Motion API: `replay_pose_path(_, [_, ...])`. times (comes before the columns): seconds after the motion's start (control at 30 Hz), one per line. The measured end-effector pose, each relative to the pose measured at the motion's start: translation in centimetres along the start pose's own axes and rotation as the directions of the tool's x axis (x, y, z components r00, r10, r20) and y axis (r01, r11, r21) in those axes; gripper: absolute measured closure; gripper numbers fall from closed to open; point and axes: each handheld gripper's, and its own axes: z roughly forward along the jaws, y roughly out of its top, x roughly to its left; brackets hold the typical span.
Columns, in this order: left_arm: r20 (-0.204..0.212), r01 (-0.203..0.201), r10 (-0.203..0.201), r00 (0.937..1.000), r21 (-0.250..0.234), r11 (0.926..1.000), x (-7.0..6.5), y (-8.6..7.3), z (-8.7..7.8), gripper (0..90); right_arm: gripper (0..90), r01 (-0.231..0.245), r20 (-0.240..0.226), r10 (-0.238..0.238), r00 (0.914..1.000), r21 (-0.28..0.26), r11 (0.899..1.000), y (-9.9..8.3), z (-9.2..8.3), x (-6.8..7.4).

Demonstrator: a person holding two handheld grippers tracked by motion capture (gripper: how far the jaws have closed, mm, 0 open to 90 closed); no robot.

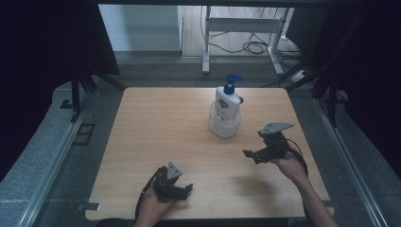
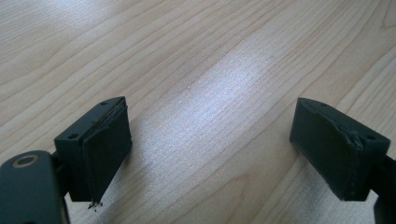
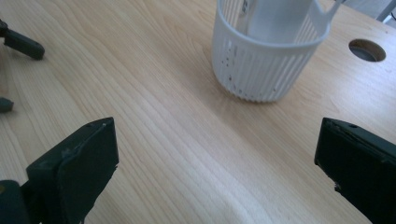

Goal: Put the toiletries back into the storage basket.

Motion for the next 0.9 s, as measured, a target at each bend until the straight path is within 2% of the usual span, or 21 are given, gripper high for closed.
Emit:
replay_pose_path(0.33, [0.000, 0.002, -0.002, 1.0000, 0.000, 1.0000, 0.0, 0.0, 0.0, 11.9, 0.0, 0.000, 0.018, 0.000, 0.9998, 0.012, 1.000, -2.6, -0.8, 0.4])
replay_pose_path(0.9, [0.000, 0.002, -0.002, 1.0000, -0.001, 1.0000, 0.0, 0.0, 0.0, 11.9, 0.0, -0.001, 0.032, 0.000, 0.9995, 0.036, 0.999, -6.3, -0.7, 1.7])
